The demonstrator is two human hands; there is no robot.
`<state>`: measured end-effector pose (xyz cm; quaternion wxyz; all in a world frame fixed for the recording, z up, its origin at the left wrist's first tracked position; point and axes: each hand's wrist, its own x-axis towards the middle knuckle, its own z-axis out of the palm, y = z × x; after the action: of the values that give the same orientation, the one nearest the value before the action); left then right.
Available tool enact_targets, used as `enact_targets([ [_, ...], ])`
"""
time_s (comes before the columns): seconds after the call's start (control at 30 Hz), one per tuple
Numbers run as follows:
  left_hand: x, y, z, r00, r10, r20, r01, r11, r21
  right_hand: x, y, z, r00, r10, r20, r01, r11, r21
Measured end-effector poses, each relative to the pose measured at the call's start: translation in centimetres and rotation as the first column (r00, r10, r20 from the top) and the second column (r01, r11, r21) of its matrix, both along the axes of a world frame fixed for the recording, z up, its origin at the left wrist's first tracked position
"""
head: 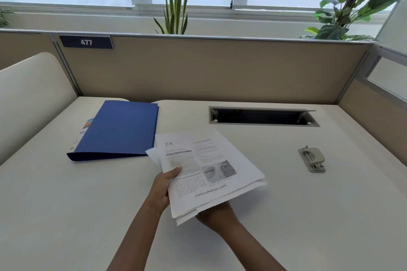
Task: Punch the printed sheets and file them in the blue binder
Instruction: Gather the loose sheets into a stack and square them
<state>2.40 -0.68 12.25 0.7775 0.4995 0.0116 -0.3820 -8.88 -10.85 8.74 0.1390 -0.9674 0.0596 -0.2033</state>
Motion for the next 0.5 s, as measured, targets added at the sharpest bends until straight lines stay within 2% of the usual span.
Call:
enact_targets([
  [0.07,0.5,0.4,0.3,0.996,0.053,0.073,-0.055,0.998,0.021,-0.3,-1.5,-1.2,0.999,0.002,-0.046,0.013,0.946,0.325],
  [0.1,0.9,0.6,0.6,0.993,0.067,0.101,-0.069,0.997,0.018,-0.6,-1.9,-1.0,0.999,0.008,-0.052,0.021,0.847,0.53],
  [0.13,1.2,0.9,0.9,0.989,0.072,0.126,-0.074,0.997,0.016,-0.8,-3.2,-1.0,0.997,-0.076,-0.025,0.074,0.769,0.635],
  [0.2,1.8,1.4,1.5,0.984,0.061,0.167,-0.065,0.998,0.022,-1.5,-5.3,-0.1,0.976,-0.214,-0.03,0.129,0.465,0.876],
  [0.27,2.3,1.7,2.3,0.978,0.039,0.206,-0.044,0.999,0.018,-2.0,-7.6,1.6,0.936,-0.345,-0.07,0.165,0.256,0.953],
  [0.33,2.6,1.8,2.9,0.967,-0.007,0.256,0.001,1.0,0.024,-2.3,-9.3,3.3,0.93,-0.354,-0.097,0.143,0.106,0.984],
  [0.4,2.8,1.9,3.4,0.943,-0.083,0.321,0.071,0.996,0.049,-2.5,-10.9,4.0,0.951,-0.288,-0.11,0.134,0.064,0.989],
  [0.5,2.9,1.8,4.1,0.895,-0.207,0.394,0.197,0.978,0.065,-2.5,-11.8,4.7,0.989,-0.077,-0.126,0.136,0.154,0.979],
])
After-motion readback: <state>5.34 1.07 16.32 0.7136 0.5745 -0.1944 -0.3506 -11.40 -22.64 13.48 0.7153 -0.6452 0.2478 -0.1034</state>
